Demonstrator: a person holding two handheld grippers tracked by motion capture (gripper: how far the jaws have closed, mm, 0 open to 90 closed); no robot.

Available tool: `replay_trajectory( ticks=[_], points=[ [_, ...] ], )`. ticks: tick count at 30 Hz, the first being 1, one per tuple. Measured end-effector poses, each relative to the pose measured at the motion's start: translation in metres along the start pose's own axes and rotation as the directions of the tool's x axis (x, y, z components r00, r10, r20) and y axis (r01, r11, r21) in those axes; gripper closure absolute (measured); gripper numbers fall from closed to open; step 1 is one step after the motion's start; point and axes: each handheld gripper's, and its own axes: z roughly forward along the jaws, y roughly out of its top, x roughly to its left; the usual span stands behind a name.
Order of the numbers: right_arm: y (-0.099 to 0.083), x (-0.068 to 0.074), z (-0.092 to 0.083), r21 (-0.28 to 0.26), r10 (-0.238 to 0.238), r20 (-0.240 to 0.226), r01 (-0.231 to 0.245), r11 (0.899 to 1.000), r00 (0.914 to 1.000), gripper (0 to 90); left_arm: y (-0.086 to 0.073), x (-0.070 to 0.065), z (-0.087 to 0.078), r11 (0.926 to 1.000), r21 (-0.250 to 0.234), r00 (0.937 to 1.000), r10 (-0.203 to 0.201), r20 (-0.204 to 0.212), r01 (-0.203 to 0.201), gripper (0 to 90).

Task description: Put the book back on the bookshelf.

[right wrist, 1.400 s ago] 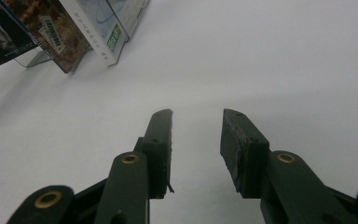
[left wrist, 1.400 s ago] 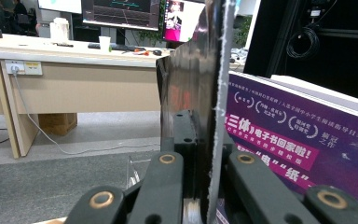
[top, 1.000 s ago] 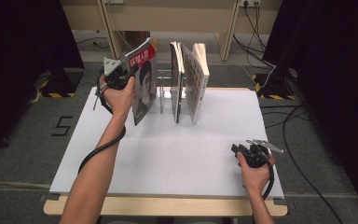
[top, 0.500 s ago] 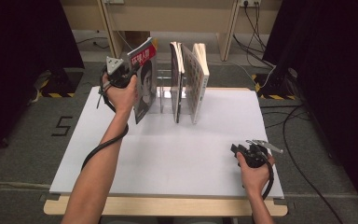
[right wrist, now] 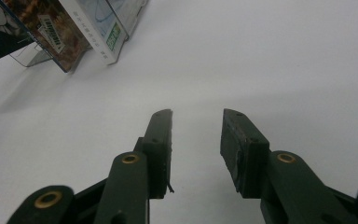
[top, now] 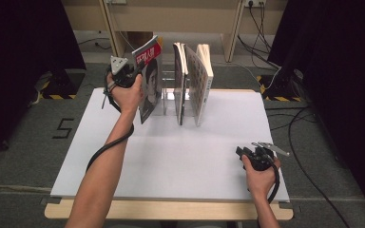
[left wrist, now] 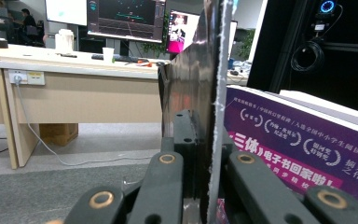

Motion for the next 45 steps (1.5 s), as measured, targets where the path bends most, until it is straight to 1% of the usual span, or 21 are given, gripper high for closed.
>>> replay_trajectory(
  ticks=[3, 8, 11, 13, 15, 18, 21, 23, 24, 25, 29, 31, 34, 35, 36, 37, 38, 43, 45],
  points=[
    [0.0, -0.001, 0.0, 0.003, -0.005, 0.0, 0.005, 1.0, 1.0, 63.9, 0.0, 0.001, 0.002, 1.0, -0.008, 1.0, -0.004, -0.006, 0.004, 86.4],
    [0.0, 0.0, 0.0, 0.004, -0.004, 0.0, 0.004, 1.0, 1.0, 63.9, -0.002, 0.006, 0.006, 0.9996, -0.02, 0.9995, -0.021, -0.024, 0.021, 86.3],
    [0.0, 0.0, 0.0, 0.005, -0.007, -0.004, 0.007, 1.0, 1.0, 63.8, -0.007, 0.01, 0.006, 0.9995, -0.029, 0.9989, -0.014, -0.045, 0.013, 86.2],
    [0.0, 0.0, 0.0, 0.006, -0.008, -0.004, 0.008, 1.0, 1.0, 63.8, -0.008, 0.012, 0.005, 0.9993, -0.036, 0.9988, -0.011, -0.048, 0.009, 86.2],
    [0.0, 0.0, 0.001, 0.008, -0.012, -0.004, 0.012, 1.0, 0.9999, 63.9, -0.009, 0.014, 0.003, 0.9994, -0.034, 0.9986, 0.006, -0.053, -0.008, 86.1],
    [0.0, 0.001, 0.001, 0.009, -0.013, -0.006, 0.013, 1.0, 0.9999, 63.8, -0.012, 0.019, -0.002, 0.9993, -0.036, 0.998, 0.008, -0.063, -0.011, 86.0],
    [-0.001, 0.002, 0.001, 0.009, -0.014, -0.005, 0.014, 1.0, 0.9999, 63.8, -0.016, 0.025, -0.008, 0.9997, -0.022, 0.9978, 0.005, -0.067, -0.007, 85.8],
    [-0.001, 0.003, 0.001, 0.017, -0.005, -0.006, 0.006, 1.0, 1.0, 63.8, -0.019, 0.028, -0.013, 0.9998, -0.014, 0.9974, 0.013, -0.07, -0.014, 85.4],
    [-0.001, 0.003, 0.002, 0.013, -0.015, -0.006, 0.015, 1.0, 0.9999, 63.8, -0.021, 0.029, -0.016, 0.9999, -0.012, 0.9974, 0.012, -0.071, -0.012, 85.3],
    [-0.001, 0.004, 0.002, 0.012, -0.008, -0.004, 0.008, 1.0, 1.0, 63.8, -0.022, 0.031, -0.018, 0.9998, -0.007, 0.9972, 0.017, -0.072, -0.017, 85.1],
    [-0.001, 0.004, 0.002, 0.015, -0.017, -0.005, 0.017, 1.0, 0.9998, 63.8, -0.03, 0.032, -0.028, 0.9996, 0.006, 0.9976, 0.029, -0.063, -0.028, 84.5],
    [-0.001, 0.004, 0.002, 0.014, -0.017, -0.005, 0.017, 1.0, 0.9998, 63.8, -0.031, 0.033, -0.032, 0.9997, 0.013, 0.9982, 0.022, -0.057, -0.022, 84.0],
    [-0.001, 0.005, 0.002, 0.012, -0.02, -0.004, 0.02, 1.0, 0.9998, 63.8, -0.031, 0.035, -0.037, 0.9994, 0.022, 0.998, 0.029, -0.057, -0.028, 83.4],
    [-0.001, 0.005, 0.002, 0.012, -0.018, -0.005, 0.018, 1.0, 0.9998, 63.8, -0.031, 0.035, -0.039, 0.9994, 0.026, 0.9982, 0.025, -0.055, -0.023, 83.3],
    [-0.002, 0.006, 0.001, 0.015, -0.003, -0.005, 0.003, 1.0, 1.0, 63.8, -0.031, 0.036, -0.04, 0.9994, 0.03, 0.9985, 0.021, -0.051, -0.019, 83.1],
    [-0.002, 0.005, 0.002, 0.013, -0.018, -0.007, 0.018, 1.0, 0.9998, 63.8, -0.031, 0.036, -0.041, 0.9994, 0.032, 0.9988, 0.018, -0.045, -0.016, 82.9],
    [-0.002, 0.005, 0.002, 0.013, -0.02, -0.005, 0.02, 1.0, 0.9998, 63.8, -0.031, 0.036, -0.042, 0.9994, 0.034, 0.9992, 0.013, -0.038, -0.012, 82.8],
    [-0.002, 0.005, 0.002, 0.016, -0.018, -0.007, 0.018, 1.0, 0.9998, 63.7, -0.027, 0.036, -0.045, 0.9989, 0.044, 0.9999, -0.016, -0.006, 0.016, 80.1],
    [-0.002, 0.005, 0.002, 0.015, -0.016, -0.006, 0.016, 1.0, 0.9999, 63.7, -0.026, 0.036, -0.044, 0.9984, 0.051, 0.9997, -0.026, -0.003, 0.026, 78.2]
  ],
)
